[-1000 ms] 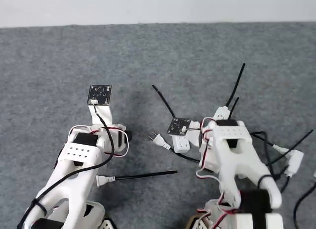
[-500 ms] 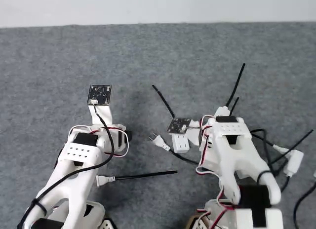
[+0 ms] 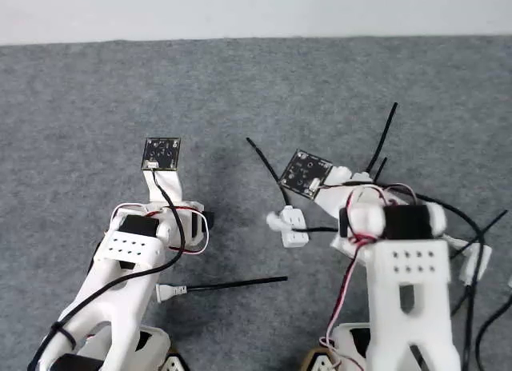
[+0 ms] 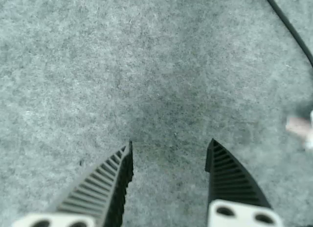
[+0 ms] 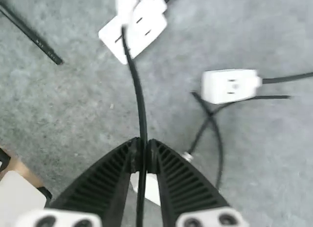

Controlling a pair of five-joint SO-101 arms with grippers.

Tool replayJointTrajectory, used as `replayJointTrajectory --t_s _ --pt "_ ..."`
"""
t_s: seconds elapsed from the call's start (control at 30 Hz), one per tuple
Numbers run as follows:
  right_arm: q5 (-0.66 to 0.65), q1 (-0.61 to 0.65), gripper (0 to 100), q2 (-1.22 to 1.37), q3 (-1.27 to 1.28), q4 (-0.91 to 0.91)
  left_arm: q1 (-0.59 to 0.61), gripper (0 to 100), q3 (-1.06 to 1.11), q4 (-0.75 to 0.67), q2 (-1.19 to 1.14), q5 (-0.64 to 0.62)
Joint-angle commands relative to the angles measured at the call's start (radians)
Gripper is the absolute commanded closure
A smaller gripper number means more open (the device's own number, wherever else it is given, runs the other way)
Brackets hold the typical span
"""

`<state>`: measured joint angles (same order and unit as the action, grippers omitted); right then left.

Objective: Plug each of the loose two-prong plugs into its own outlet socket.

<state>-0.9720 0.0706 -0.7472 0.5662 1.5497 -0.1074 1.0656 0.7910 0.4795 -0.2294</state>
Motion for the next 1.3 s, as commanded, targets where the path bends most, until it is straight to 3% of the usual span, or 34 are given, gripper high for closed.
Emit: replayJointTrajectory --t_s 0.0,0.27,0.67,1.03,1.13,1.27 --pt "0.086 0.015 99.1 -0.039 -0.153 0.071 0.005 77 -0.013 -0.029 0.031 0.008" --pt "0.321 0.013 99.1 0.116 -0.445 0.208 0.005 77 -0.013 -0.031 0.031 0.008" --pt "0.061 -0.076 99.1 0.766 -0.806 0.246 0.003 77 -0.013 -0.031 0.031 0.008" --pt "0.0 -0.09 99.0 1.388 -1.527 0.245 0.003 77 -0.013 -0.031 0.031 0.008" --pt "0.109 -0.09 98.7 1.468 -1.665 0.248 0.003 77 -0.013 -0.031 0.031 0.008" --pt "0.298 -0.096 98.7 1.466 -1.659 0.251 0.002 77 -0.013 -0.031 0.031 0.008"
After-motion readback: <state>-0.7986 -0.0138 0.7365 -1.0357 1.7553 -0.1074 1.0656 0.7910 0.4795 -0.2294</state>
